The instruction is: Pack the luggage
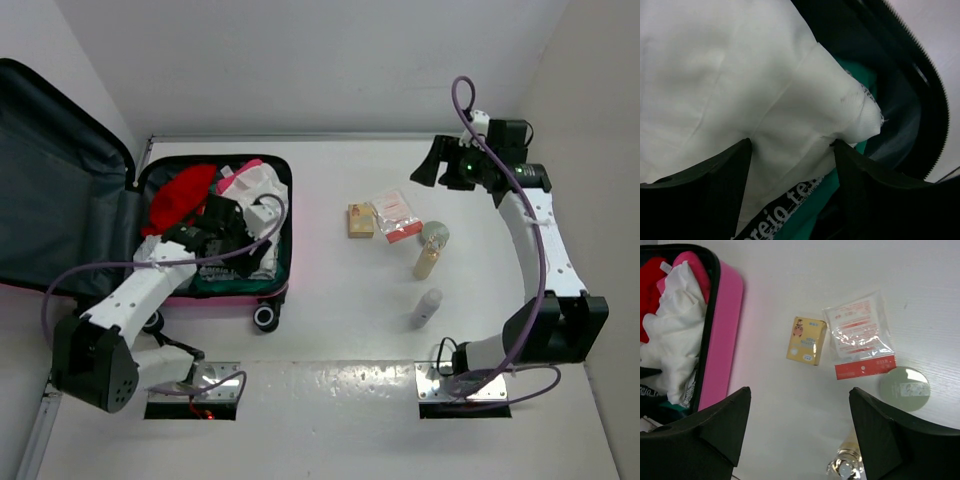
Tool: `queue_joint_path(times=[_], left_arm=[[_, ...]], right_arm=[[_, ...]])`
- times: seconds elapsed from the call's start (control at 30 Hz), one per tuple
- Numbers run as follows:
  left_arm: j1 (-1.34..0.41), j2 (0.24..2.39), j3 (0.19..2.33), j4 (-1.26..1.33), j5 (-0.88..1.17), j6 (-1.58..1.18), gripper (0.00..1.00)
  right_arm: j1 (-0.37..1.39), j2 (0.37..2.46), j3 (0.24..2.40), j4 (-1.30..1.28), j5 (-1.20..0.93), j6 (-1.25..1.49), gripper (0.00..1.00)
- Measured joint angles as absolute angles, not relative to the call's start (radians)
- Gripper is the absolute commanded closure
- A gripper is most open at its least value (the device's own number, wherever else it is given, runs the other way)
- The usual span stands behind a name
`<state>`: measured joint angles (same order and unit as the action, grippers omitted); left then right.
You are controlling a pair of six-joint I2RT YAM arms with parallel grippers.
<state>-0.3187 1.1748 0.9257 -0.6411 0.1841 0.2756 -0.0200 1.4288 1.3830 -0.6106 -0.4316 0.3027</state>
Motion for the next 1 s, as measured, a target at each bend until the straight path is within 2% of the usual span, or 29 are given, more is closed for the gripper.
queue_joint_path(times=[0.07, 0.2, 0.3, 0.47, 0.6, 0.63, 0.8, 1.0], left_arm=[[-0.335, 1.224, 0.898, -0.664, 0.176, 0.307, 0.19], [-0.327, 1.297, 0.899, -0.641, 0.173, 0.338, 0.08], [-0.321, 1.29, 0.953, -0.674, 0.175, 0.369, 0.06], [-0.322, 1.293, 1.261, -0.734, 0.167, 0.387, 0.06], [-0.374, 1.298, 1.533, -0.635, 0.1, 0.308, 0.06], [-0.4, 1.309, 1.577, -0.619, 0.069, 0.267, 0.01], [-0.56, 1.504, 1.802, -0.601, -0.138, 0.003, 0.01], [-0.714, 1.89, 1.975, -0.636, -0.378, -0.243, 0.01]], right_arm=[[-0.044, 1.428, 1.383, -0.615, -0.431, 0.296, 0.21], [-0.068, 1.428, 1.383, -0.63, -0.431, 0.283, 0.21], [-0.072, 1.427, 1.383, -0.64, -0.432, 0.276, 0.21], [-0.086, 1.412, 1.383, -0.662, -0.435, 0.262, 0.2], [-0.1, 1.383, 1.383, -0.67, -0.43, 0.255, 0.19], [-0.104, 1.374, 1.381, -0.671, -0.427, 0.254, 0.19], [-0.126, 1.328, 1.335, -0.667, -0.399, 0.271, 0.14], [-0.234, 1.319, 1.309, -0.719, -0.387, 0.325, 0.13]])
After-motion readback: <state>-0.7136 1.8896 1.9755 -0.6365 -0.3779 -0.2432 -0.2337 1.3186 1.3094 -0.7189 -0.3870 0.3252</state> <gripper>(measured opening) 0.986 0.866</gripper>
